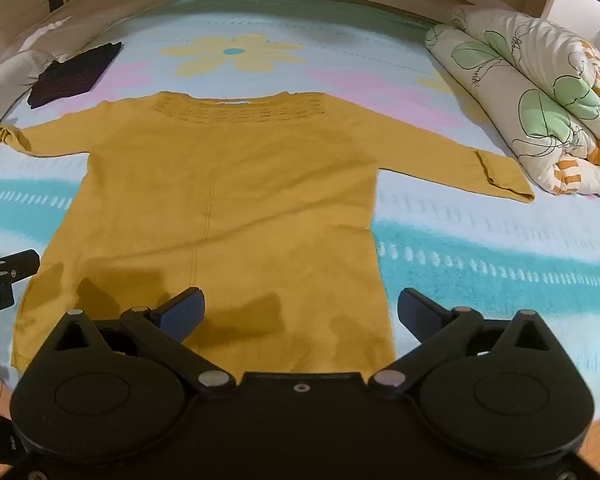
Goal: Fold small clothes
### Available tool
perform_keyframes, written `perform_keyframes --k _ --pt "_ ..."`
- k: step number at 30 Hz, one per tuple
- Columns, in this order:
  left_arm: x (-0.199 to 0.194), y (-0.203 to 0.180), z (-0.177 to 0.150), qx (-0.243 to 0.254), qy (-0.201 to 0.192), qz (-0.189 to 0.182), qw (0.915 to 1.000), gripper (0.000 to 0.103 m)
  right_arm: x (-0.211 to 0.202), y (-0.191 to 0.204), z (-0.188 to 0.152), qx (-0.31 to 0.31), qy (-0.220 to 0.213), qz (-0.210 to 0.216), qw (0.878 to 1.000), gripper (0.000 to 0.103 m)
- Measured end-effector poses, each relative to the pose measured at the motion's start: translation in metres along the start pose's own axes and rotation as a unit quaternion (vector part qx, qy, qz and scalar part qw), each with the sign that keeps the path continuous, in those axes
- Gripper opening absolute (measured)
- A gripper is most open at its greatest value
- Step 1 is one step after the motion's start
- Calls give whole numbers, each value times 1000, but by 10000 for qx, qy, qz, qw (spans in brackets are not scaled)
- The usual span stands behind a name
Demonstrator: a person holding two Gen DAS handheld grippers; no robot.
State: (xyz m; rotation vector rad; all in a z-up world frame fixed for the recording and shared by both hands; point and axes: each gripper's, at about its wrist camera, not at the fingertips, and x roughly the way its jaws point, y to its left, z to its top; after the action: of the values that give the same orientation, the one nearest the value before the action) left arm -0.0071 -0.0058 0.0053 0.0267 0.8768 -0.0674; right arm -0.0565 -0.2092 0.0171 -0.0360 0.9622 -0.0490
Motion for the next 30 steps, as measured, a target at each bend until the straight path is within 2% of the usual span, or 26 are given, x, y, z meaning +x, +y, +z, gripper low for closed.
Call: perform_keyframes --k 30 --pt "2 -1 -1 -30 136 -73 9999 68 1 2 0 -33 -22 -16 10000 102"
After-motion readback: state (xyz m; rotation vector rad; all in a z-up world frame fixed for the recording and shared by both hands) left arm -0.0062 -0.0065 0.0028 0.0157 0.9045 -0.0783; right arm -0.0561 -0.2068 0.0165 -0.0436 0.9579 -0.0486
